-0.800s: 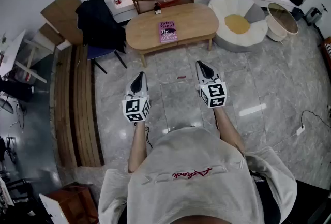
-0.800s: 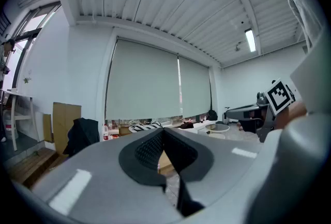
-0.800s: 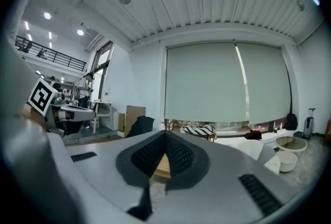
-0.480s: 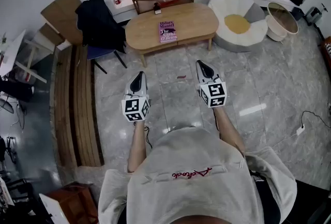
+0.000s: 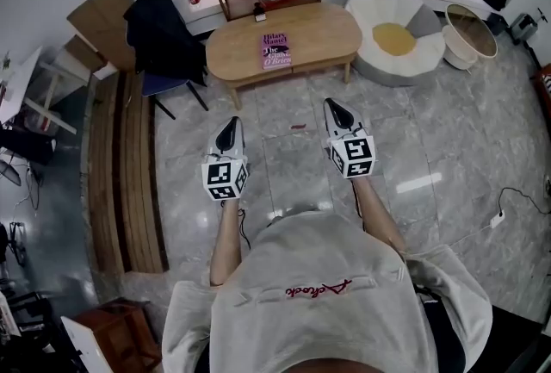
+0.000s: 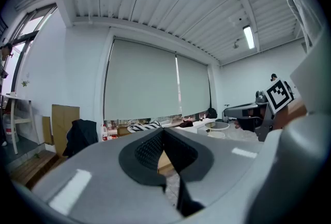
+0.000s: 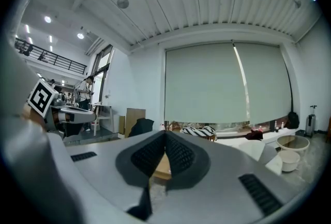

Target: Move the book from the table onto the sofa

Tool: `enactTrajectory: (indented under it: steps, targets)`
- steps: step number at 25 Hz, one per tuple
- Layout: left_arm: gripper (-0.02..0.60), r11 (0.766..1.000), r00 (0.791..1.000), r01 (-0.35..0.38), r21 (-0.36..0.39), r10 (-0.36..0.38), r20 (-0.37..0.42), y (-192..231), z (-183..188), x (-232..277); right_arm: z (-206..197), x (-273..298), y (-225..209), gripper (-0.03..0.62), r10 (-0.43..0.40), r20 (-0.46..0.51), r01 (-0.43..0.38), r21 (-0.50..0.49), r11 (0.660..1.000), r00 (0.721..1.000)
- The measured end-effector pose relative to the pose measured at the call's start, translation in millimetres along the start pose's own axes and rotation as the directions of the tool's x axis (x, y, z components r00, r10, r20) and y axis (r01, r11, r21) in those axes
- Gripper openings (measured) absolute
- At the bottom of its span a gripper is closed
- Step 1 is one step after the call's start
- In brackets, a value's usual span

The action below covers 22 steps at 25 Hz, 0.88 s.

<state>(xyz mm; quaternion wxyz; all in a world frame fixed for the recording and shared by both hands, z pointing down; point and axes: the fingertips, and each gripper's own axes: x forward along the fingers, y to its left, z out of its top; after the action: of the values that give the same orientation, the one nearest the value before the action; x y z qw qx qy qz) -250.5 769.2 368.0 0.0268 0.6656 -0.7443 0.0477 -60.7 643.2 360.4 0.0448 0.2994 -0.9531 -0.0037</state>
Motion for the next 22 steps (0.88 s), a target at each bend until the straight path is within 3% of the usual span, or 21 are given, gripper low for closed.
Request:
enactTrajectory:
  steps: [11, 22]
  targets:
    - [0.009, 1.000, 1.000, -0.021, -0.003, 0.021, 0.000, -43.1, 1.3, 15.9, -6.3, -8.7, -35.4, 0.009, 0.036, 0.005, -0.036, -0.008, 0.999, 0.999]
    - [0.009, 1.000, 1.000, -0.022, 0.003, 0.022, -0.006, -54.6, 0.3, 30.4, -16.0, -7.3, -50.2, 0.009, 0.049, -0.002, -0.049, 0.004, 0.999, 0.999]
